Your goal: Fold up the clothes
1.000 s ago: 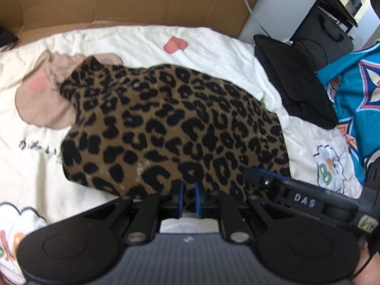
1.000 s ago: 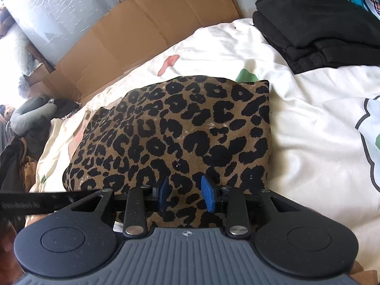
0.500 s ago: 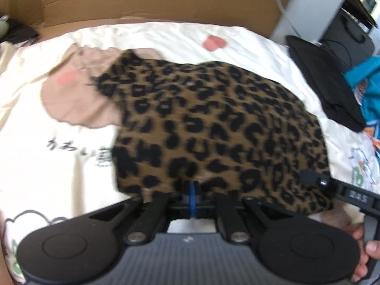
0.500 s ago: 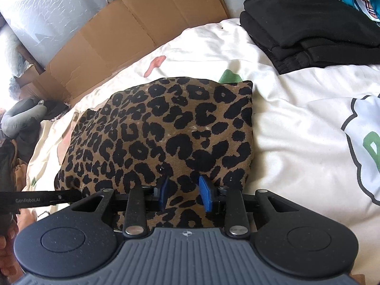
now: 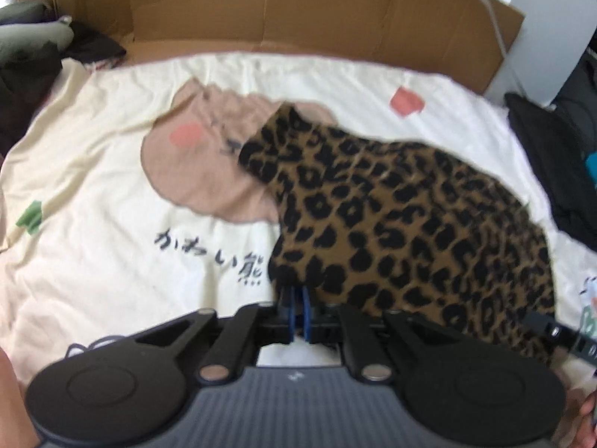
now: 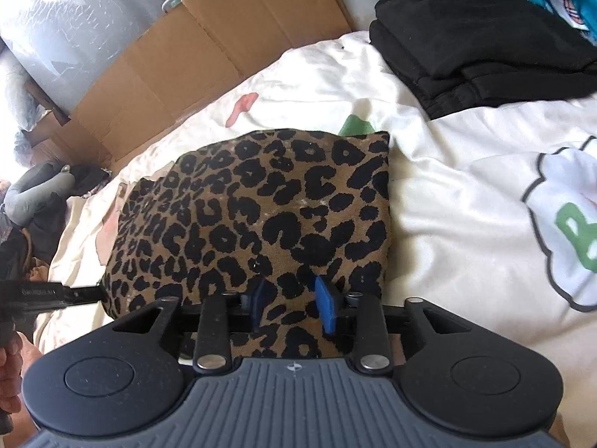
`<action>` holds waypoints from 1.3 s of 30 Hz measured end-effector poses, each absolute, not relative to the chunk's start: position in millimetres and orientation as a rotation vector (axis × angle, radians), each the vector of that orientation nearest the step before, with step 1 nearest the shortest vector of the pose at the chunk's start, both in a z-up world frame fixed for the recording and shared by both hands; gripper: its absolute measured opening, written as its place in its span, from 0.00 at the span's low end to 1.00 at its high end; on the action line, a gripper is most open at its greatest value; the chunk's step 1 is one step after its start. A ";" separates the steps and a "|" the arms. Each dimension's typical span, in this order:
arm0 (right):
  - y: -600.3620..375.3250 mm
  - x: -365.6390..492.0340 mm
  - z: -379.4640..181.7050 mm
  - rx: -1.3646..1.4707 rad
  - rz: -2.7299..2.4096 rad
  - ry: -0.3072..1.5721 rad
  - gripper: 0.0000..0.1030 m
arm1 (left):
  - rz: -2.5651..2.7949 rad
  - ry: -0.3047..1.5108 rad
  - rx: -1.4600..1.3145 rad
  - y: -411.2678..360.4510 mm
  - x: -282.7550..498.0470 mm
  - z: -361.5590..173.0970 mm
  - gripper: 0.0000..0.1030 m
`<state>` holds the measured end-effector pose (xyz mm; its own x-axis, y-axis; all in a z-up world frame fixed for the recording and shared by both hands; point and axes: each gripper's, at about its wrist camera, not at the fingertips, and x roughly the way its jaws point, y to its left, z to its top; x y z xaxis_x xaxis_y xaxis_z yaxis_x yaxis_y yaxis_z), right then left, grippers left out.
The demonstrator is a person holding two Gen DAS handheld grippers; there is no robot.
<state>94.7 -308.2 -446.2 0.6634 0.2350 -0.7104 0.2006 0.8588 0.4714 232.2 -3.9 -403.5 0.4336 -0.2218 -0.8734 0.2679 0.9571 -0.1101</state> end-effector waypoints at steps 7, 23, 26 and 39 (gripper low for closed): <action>-309.3 74.1 -428.9 0.576 0.017 0.845 0.37 | -0.408 1.083 0.122 -34.0 230.8 -407.2 0.08; -319.8 32.4 -456.4 0.853 0.002 0.867 0.37 | -0.367 1.127 0.093 -35.8 256.8 -433.8 0.05; -329.8 29.4 -471.8 0.967 -0.038 0.835 0.37 | -0.354 1.120 0.081 -28.2 253.0 -424.5 0.06; -346.0 27.9 -489.0 1.159 -0.052 0.732 0.15 | -0.233 1.199 -0.142 21.9 228.3 -429.6 0.25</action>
